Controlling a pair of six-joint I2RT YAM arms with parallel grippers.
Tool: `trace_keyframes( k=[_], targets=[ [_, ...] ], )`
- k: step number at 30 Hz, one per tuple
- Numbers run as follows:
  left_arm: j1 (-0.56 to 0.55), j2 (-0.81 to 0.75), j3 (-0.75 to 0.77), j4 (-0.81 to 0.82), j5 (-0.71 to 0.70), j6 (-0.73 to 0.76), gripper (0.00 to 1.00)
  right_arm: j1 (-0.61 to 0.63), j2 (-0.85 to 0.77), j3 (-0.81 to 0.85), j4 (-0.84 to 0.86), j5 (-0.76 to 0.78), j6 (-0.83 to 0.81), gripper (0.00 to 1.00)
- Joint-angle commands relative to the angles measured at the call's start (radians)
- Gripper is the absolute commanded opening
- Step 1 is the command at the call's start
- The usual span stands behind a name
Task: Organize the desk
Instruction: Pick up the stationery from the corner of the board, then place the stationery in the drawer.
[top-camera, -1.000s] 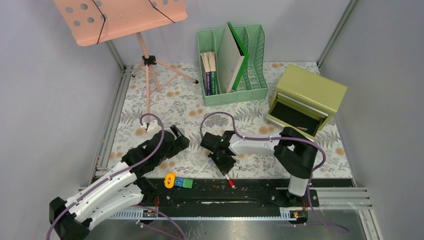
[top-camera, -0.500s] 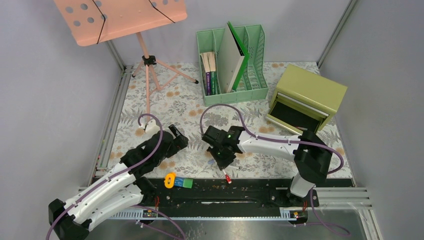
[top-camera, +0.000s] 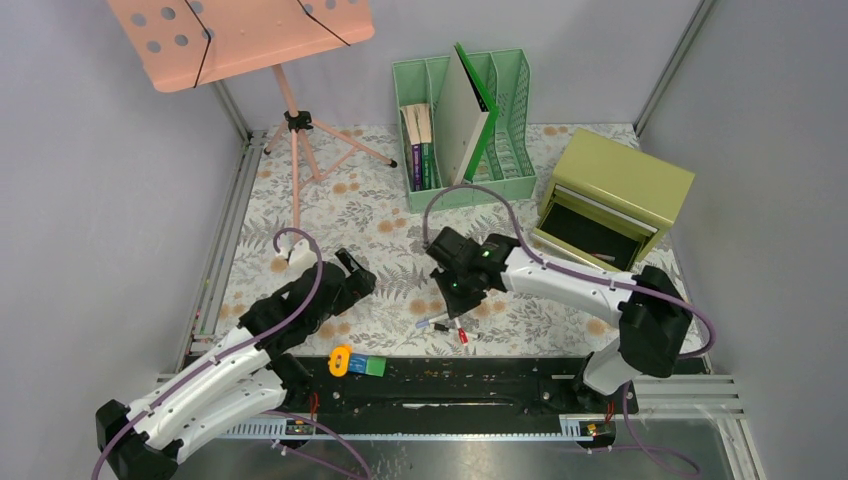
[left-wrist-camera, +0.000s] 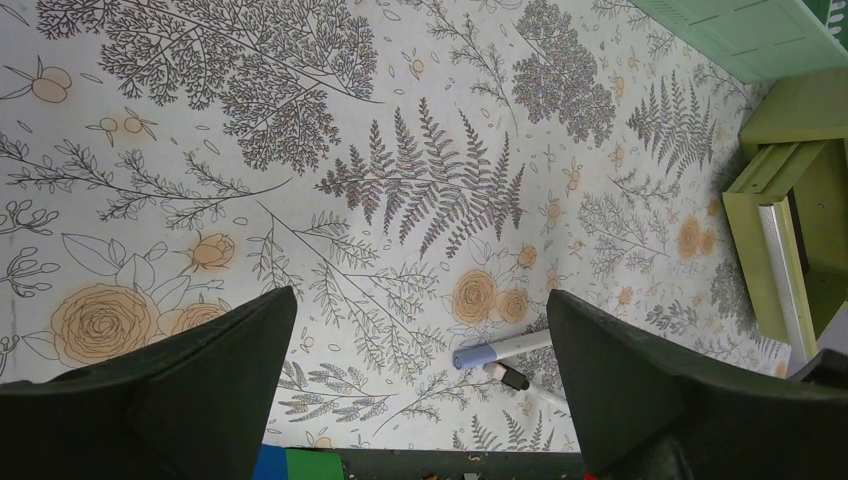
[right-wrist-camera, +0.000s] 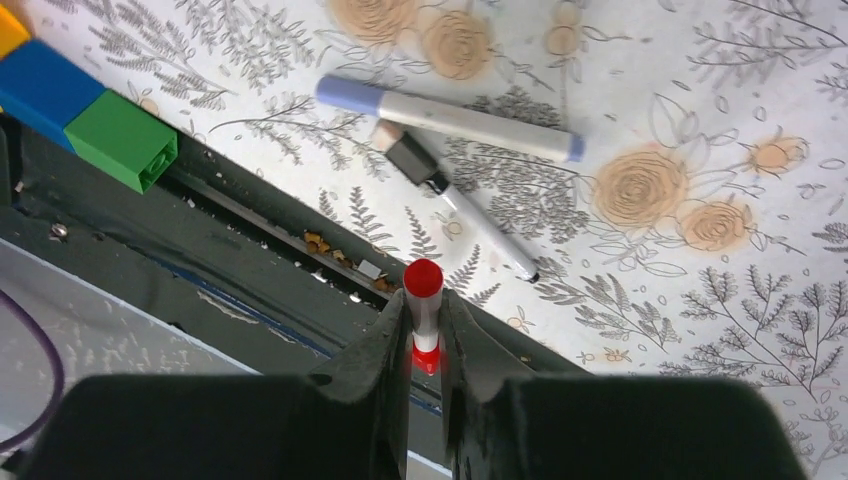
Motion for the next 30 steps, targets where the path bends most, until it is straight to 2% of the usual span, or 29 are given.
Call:
trace_keyframes(
  k=[1, 7, 20, 25, 30],
  targets=[
    [0.004, -0.015, -0.01, 0.018, -0.026, -0.011, 0.99, -0.109, -0.073, -0.057, 0.041, -0.104, 0.02, 0.0],
    [0.005, -0.034, -0.024, 0.015, -0.029, -0.026, 0.99, -0.267, -0.15, -0.176, 0.153, -0.268, 0.088, 0.0],
    [0.005, -0.054, -0.046, 0.017, -0.038, -0.017, 0.99, -0.638, -0.336, -0.317, 0.181, -0.303, 0.122, 0.0],
    [0.004, -0.054, -0.016, 0.06, -0.009, 0.191, 0.99, -0.811, -0.411, -0.358, 0.18, -0.335, 0.147, 0.0],
    [0.004, -0.063, 0.024, 0.055, -0.04, 0.356, 0.99, -0.944, -0.465, -0.382, 0.197, -0.37, 0.205, 0.0]
  ],
)
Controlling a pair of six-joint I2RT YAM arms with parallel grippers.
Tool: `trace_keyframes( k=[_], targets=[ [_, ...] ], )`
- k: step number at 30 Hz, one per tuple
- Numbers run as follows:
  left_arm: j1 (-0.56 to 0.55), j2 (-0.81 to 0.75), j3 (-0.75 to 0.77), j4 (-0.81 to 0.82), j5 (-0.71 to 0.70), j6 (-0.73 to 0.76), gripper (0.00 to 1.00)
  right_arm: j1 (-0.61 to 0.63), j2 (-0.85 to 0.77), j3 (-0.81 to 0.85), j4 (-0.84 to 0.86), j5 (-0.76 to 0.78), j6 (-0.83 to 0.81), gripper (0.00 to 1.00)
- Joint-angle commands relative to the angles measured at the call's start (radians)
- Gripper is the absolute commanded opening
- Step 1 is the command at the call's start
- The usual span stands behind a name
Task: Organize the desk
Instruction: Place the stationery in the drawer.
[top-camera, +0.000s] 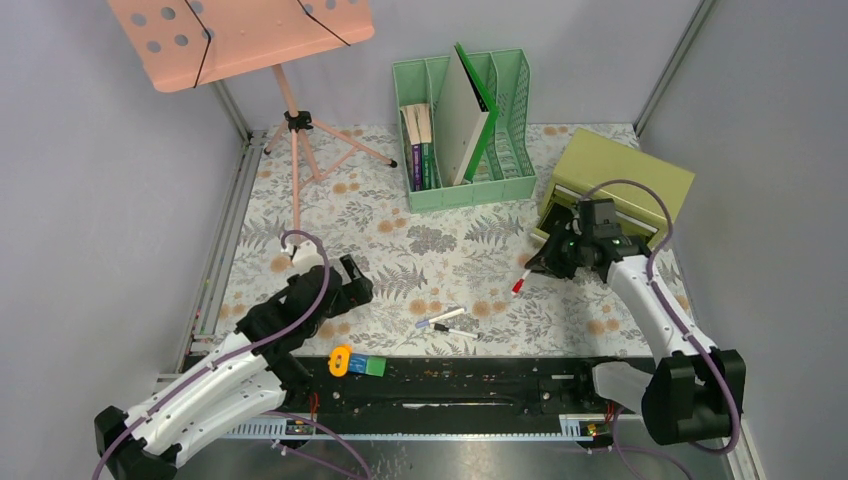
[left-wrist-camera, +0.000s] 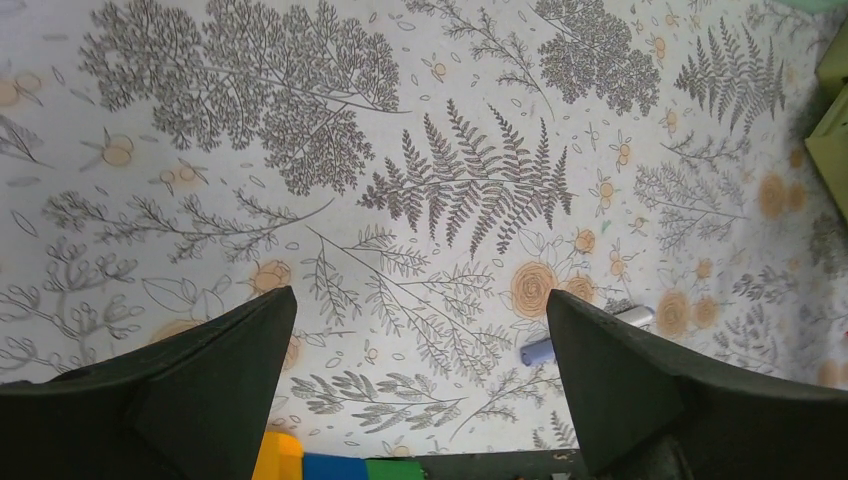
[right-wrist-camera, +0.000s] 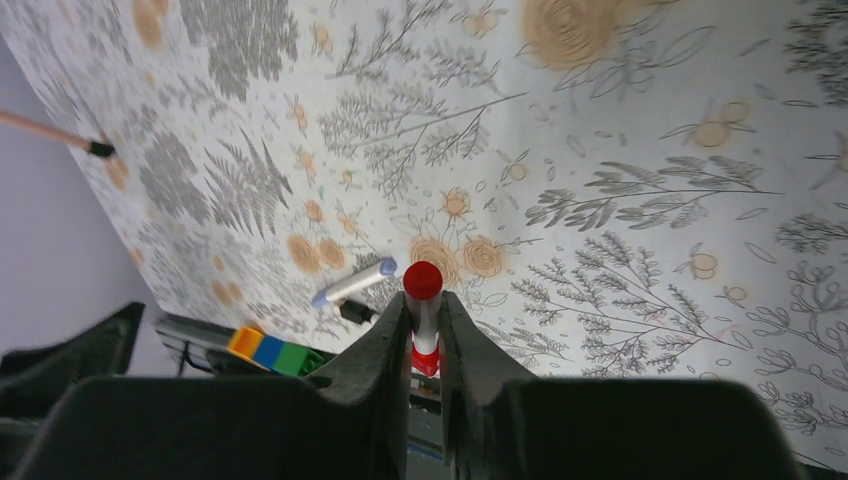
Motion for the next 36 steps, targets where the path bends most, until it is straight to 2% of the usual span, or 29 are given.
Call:
trace_keyframes(
  k=[1, 6, 14, 20, 28, 36],
  targets=[
    [0.005, -0.019, 0.066, 0.049, -0.033, 0.188, 0.99, -0.098, -0.063, -0.023, 0.029, -0.049, 0.068, 0.0],
    [0.004, -0.025, 0.059, 0.077, -0.013, 0.216, 0.99, -0.174, -0.127, -0.029, 0.046, -0.006, 0.114, 0.0],
    [0.004, -0.005, 0.031, 0.102, 0.05, 0.172, 0.99, -0.26, -0.249, -0.027, 0.03, 0.202, 0.187, 0.0],
    [0.004, -0.016, 0.027, 0.102, 0.054, 0.171, 0.99, -0.283, -0.254, 0.008, 0.032, 0.286, 0.193, 0.0],
    [0.004, -0.026, 0.023, 0.123, 0.054, 0.165, 0.99, -0.356, -0.203, 0.034, 0.05, 0.257, 0.277, 0.0],
    [0.003, -0.023, 0.026, 0.121, 0.055, 0.155, 0.99, -0.531, -0.152, -0.127, 0.326, 0.008, 0.527, 0.0]
  ],
)
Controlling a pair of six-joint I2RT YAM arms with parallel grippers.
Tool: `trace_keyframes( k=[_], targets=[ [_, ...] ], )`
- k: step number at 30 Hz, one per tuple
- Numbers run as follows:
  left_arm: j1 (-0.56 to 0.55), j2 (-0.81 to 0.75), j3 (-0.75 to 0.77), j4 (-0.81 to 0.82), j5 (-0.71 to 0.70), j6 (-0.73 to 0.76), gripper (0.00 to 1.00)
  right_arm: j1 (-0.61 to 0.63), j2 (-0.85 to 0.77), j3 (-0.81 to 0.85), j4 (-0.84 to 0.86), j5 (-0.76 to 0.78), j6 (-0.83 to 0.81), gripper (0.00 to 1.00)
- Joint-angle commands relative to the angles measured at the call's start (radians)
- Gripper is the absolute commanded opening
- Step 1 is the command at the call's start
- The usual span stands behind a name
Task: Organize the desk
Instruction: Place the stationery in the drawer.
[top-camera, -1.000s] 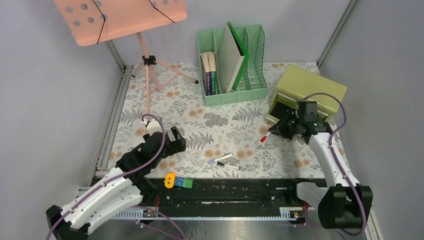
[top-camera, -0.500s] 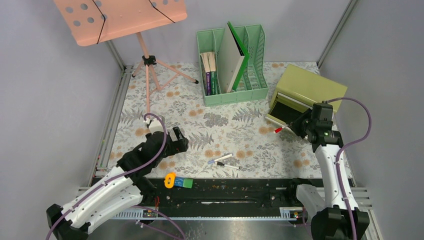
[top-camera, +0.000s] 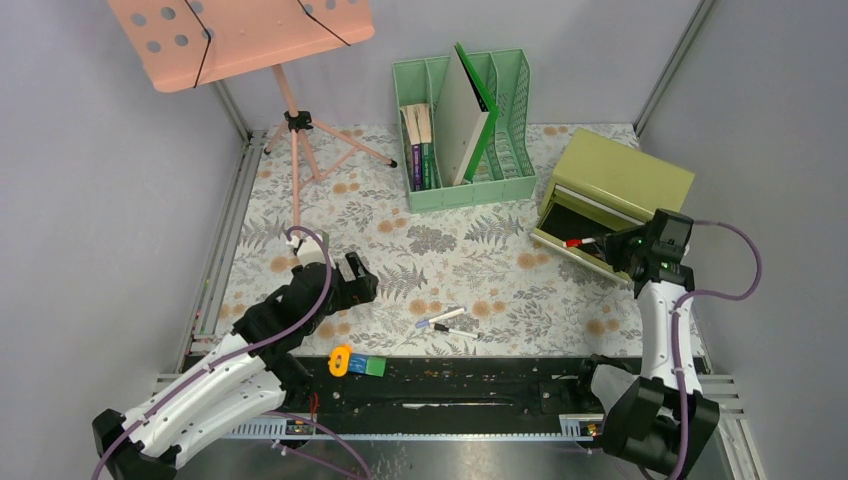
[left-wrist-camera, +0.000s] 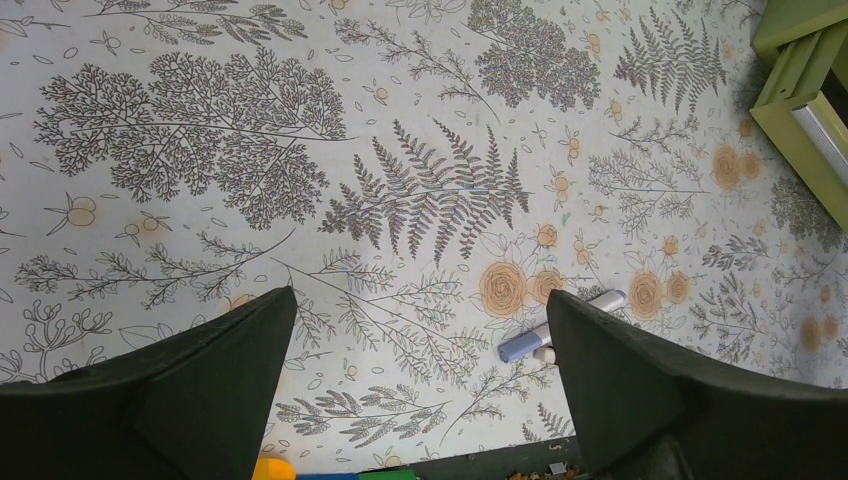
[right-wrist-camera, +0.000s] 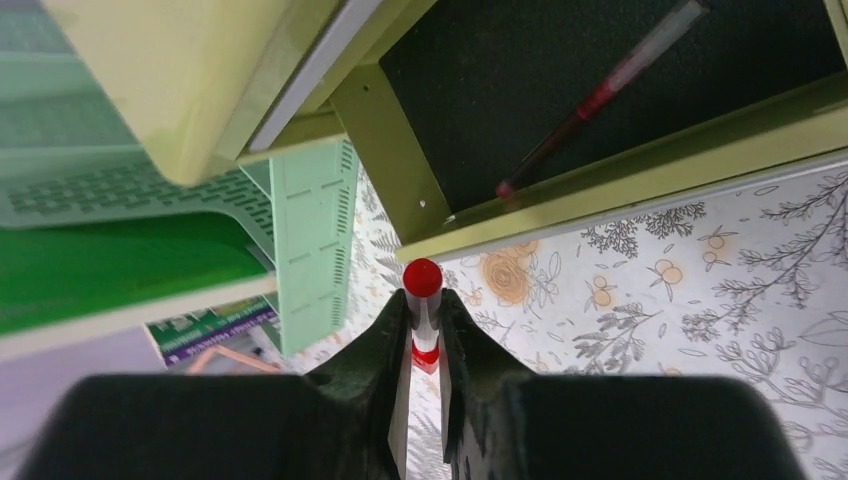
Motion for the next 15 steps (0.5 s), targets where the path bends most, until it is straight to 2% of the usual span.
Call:
trace_keyframes(
  k=[1, 5, 15],
  targets=[
    [0.004, -0.009, 0.006, 0.042, 0.003, -0.01, 0.99, -0.064, 0.043, -0.071, 0.191, -0.143, 0.174, 0.0],
    [0.005, -0.01, 0.006, 0.05, 0.0, -0.02, 0.99, -0.082, 0.074, -0.098, 0.268, -0.123, 0.245, 0.0],
    [0.004, -0.013, 0.008, 0.054, 0.006, -0.03, 0.99, -0.086, 0.181, -0.096, 0.333, -0.077, 0.327, 0.0]
  ],
)
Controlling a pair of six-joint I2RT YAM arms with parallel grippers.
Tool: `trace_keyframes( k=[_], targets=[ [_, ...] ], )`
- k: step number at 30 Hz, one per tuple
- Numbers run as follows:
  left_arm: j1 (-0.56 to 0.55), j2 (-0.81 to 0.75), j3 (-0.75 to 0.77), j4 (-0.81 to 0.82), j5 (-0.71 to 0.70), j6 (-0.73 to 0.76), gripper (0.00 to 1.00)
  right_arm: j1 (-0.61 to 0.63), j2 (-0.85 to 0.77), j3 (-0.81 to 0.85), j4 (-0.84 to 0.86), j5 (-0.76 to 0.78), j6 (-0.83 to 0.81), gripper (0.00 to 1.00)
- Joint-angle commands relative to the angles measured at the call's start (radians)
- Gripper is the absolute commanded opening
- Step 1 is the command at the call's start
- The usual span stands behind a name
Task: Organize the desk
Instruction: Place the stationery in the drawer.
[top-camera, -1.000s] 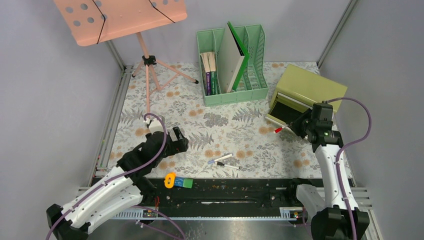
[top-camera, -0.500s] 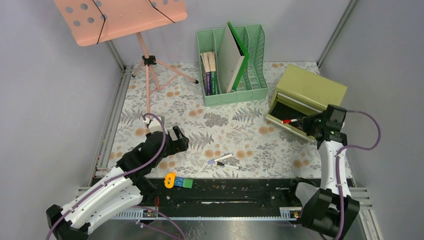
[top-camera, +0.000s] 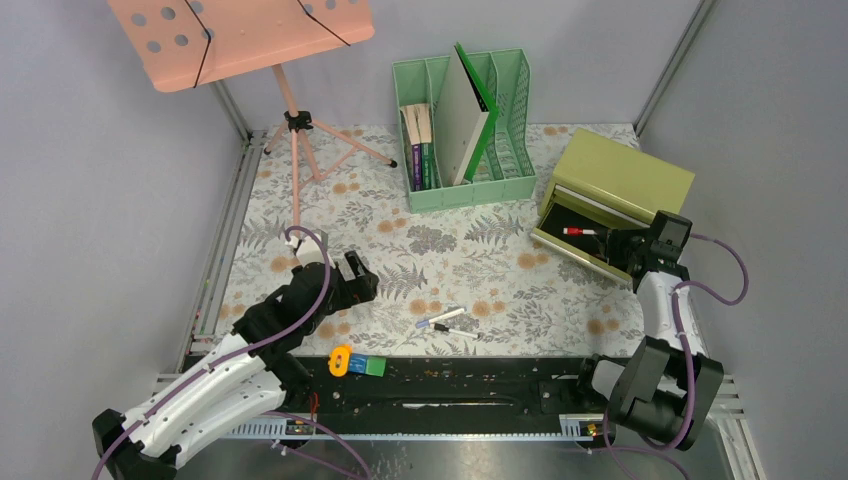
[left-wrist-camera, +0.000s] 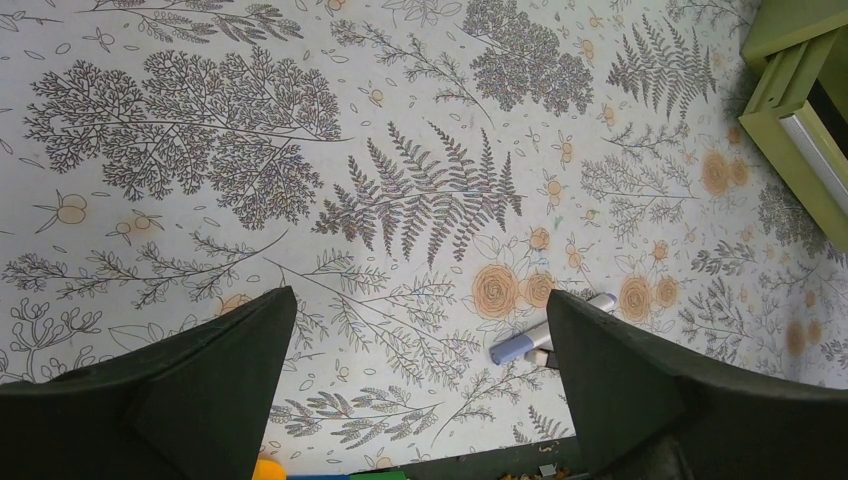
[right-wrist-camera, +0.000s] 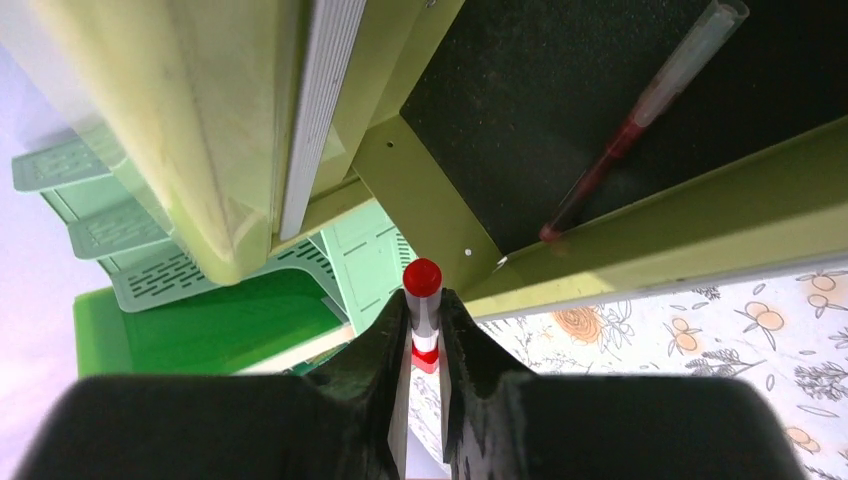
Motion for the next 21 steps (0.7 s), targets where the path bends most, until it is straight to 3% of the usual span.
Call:
trace_keyframes(
  k=[1, 6, 15, 21],
  targets=[
    [0.003, -0.014, 0.006, 0.05, 0.007, -0.013, 0.99, -0.008, 0.053, 0.006, 0.084, 0.011, 0.079, 0.0],
    [0.004, -0.03, 0.005, 0.05, 0.01, -0.013, 0.99, -0.011, 0.085, 0.018, 0.107, 0.03, 0.074, 0.05],
    [0.003, -0.056, -0.019, 0.053, 0.009, -0.023, 0.99, -0.027, 0.098, 0.039, 0.084, 0.017, 0.042, 0.65],
    [0.004, -0.072, -0.023, 0.052, 0.003, -0.016, 0.99, -0.037, 0.127, 0.047, 0.134, -0.078, 0.023, 0.88]
  ],
)
